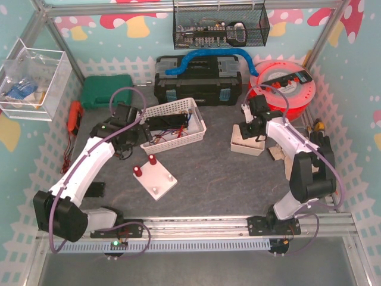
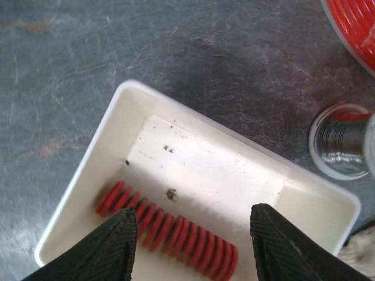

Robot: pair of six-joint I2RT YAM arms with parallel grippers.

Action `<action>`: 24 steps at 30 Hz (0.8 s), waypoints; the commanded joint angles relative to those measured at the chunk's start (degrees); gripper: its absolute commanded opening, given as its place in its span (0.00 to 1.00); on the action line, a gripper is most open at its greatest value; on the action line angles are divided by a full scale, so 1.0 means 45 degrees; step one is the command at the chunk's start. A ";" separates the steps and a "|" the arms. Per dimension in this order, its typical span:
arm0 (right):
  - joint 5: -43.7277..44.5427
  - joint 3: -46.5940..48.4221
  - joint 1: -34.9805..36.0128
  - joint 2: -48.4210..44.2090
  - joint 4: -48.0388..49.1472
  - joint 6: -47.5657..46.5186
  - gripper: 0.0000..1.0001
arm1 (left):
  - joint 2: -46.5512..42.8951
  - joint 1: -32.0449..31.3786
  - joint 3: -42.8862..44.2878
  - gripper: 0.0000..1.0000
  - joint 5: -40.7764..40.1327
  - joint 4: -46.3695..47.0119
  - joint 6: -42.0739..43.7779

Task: Install the large spring

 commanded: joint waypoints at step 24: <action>-0.4523 0.2691 -0.2023 0.4346 -0.2507 -0.7966 0.56 | 0.0279 0.0016 0.0908 0.91 0.0232 -0.0202 0.0442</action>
